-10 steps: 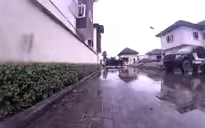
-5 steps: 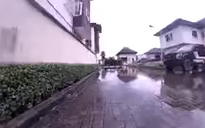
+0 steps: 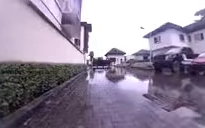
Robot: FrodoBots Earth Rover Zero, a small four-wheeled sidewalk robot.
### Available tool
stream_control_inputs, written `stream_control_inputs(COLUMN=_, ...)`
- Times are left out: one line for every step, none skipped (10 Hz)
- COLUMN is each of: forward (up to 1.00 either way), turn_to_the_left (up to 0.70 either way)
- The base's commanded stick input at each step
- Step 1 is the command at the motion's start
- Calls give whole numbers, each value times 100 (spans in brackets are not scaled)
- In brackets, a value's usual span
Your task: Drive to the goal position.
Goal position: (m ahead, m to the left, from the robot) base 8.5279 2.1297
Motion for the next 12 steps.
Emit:
stream_control_inputs(forward=70, turn_to_the_left=0)
stream_control_inputs(forward=70, turn_to_the_left=0)
stream_control_inputs(forward=70, turn_to_the_left=0)
stream_control_inputs(forward=70, turn_to_the_left=0)
stream_control_inputs(forward=70, turn_to_the_left=0)
stream_control_inputs(forward=70, turn_to_the_left=0)
stream_control_inputs(forward=70, turn_to_the_left=0)
stream_control_inputs(forward=70, turn_to_the_left=0)
stream_control_inputs(forward=70, turn_to_the_left=0)
stream_control_inputs(forward=70, turn_to_the_left=0)
stream_control_inputs(forward=70, turn_to_the_left=0)
stream_control_inputs(forward=70, turn_to_the_left=0)
